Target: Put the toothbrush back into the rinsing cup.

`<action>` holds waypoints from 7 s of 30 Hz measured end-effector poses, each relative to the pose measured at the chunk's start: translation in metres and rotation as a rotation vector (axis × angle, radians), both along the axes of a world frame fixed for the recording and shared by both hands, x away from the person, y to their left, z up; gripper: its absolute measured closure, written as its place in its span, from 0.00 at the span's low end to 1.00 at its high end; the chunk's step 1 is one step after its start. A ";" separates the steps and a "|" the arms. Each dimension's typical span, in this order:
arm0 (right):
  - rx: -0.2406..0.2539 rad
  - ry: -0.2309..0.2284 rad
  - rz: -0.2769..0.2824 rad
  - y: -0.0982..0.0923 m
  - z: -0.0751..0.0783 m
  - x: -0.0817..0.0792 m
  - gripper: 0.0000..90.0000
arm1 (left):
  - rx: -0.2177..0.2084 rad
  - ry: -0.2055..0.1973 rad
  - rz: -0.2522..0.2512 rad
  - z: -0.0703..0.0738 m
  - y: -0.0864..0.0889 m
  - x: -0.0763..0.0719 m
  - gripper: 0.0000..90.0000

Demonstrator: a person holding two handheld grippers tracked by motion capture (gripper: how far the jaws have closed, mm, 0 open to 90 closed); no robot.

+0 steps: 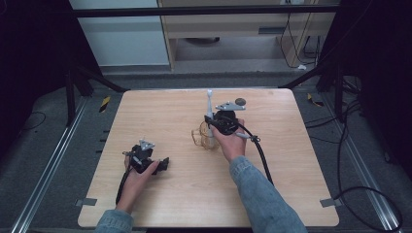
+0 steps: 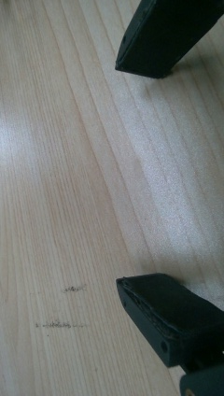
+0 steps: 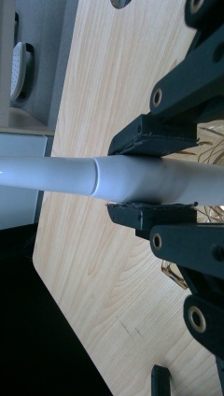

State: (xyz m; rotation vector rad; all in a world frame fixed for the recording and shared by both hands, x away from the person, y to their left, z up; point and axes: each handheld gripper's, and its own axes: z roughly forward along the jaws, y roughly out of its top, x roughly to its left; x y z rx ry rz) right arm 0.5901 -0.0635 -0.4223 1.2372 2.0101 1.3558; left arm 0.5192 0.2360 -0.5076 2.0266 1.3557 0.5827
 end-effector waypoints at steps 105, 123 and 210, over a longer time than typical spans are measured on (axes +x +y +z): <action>-0.052 0.001 0.003 -0.021 0.029 -0.015 0.51 | -0.001 -0.002 -0.001 0.000 0.000 0.000 0.00; -0.069 0.002 0.022 -0.025 0.034 -0.020 0.35 | -0.001 -0.002 -0.001 0.000 0.000 0.000 0.00; -0.170 -0.034 -0.207 -0.176 -0.001 -0.069 0.14 | -0.001 -0.005 0.000 0.000 -0.001 0.000 0.00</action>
